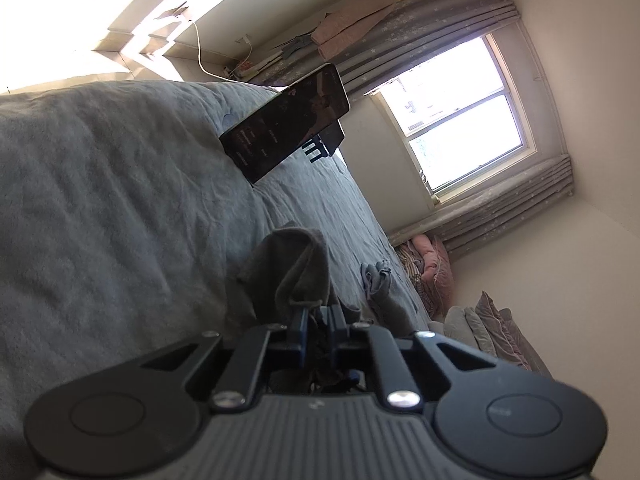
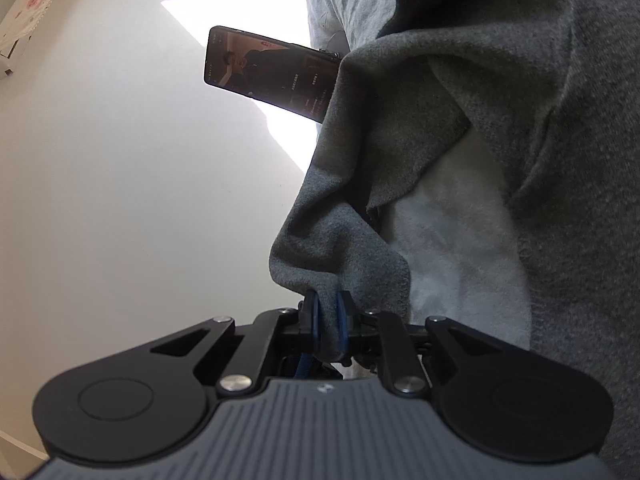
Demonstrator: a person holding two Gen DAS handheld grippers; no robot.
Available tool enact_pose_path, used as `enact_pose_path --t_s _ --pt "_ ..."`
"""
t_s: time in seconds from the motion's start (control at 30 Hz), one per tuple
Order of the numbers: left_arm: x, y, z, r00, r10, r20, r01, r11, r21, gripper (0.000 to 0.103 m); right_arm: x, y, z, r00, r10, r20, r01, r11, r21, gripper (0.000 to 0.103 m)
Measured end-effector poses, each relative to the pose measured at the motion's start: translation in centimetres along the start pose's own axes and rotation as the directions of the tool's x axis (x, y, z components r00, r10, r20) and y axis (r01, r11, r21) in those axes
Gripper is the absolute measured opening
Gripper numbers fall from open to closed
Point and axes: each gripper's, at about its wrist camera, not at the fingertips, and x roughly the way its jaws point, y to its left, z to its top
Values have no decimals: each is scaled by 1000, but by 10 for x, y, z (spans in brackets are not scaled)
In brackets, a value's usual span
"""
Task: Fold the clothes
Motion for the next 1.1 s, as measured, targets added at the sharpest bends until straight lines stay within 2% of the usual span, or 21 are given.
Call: enact_pose_path --t_s 0.1,0.3,0.47,0.53,0.63,0.7,0.8,0.87,0.93,1.03,1.07,1.1 --pt "-3 1 0 1000 10 22 -10 1000 -8 1 3 1 -2 1000 -3 0 3 1000 1 17" --pt "-6 2 1 996 68 53 -67 998 -15 0 12 4 0 1000 -15 -13 15 1000 -3 17" --pt "-17 -1 2 980 152 130 -154 988 4 0 11 4 -2 999 -10 -30 10 1000 -3 18" --pt "-21 -3 4 969 193 151 -199 980 27 0 10 5 -1 999 -23 -26 22 1000 -11 22" --pt "-29 -7 12 945 248 213 -267 962 63 0 5 11 2 998 -55 -2 55 998 -44 44" --pt "-34 -9 20 924 288 251 -316 945 79 0 1 17 6 997 -80 19 81 994 -79 44" --pt "-42 -8 33 883 360 302 -404 909 98 0 -4 26 10 989 -136 62 144 979 -144 44" --pt "-48 -7 41 836 420 352 -483 869 111 0 -8 33 12 978 -182 104 200 960 -195 44" --pt "-53 -5 50 811 438 388 -515 849 119 0 -15 42 13 957 -234 171 273 926 -262 44" --pt "-49 1 68 784 468 408 -556 821 128 0 -31 53 19 922 -286 262 365 868 -337 44" --pt "-47 4 75 777 479 409 -569 812 129 0 -35 56 21 909 -300 289 393 847 -357 44" --pt "-44 6 80 780 481 401 -568 813 128 0 -39 60 23 895 -314 316 422 826 -375 44"
